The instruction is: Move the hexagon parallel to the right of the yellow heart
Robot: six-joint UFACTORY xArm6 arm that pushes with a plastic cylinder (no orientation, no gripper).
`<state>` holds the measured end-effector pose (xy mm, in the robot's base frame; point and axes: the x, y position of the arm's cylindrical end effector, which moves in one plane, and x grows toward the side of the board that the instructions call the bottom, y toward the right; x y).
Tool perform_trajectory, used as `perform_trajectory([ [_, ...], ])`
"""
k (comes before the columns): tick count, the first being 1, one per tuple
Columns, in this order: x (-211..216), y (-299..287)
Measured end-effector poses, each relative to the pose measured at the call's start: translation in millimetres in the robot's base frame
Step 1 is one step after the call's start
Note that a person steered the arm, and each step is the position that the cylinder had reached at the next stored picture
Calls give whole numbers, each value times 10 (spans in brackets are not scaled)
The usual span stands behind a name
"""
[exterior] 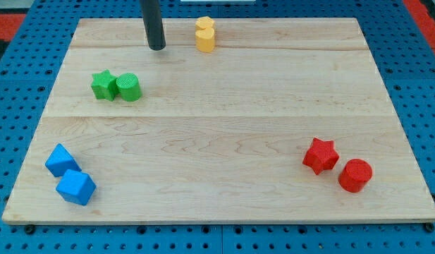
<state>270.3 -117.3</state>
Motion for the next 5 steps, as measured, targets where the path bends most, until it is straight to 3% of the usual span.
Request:
perform_trajectory([
  [1, -601, 155],
  [2, -787, 373],
  [5, -764, 1117],
])
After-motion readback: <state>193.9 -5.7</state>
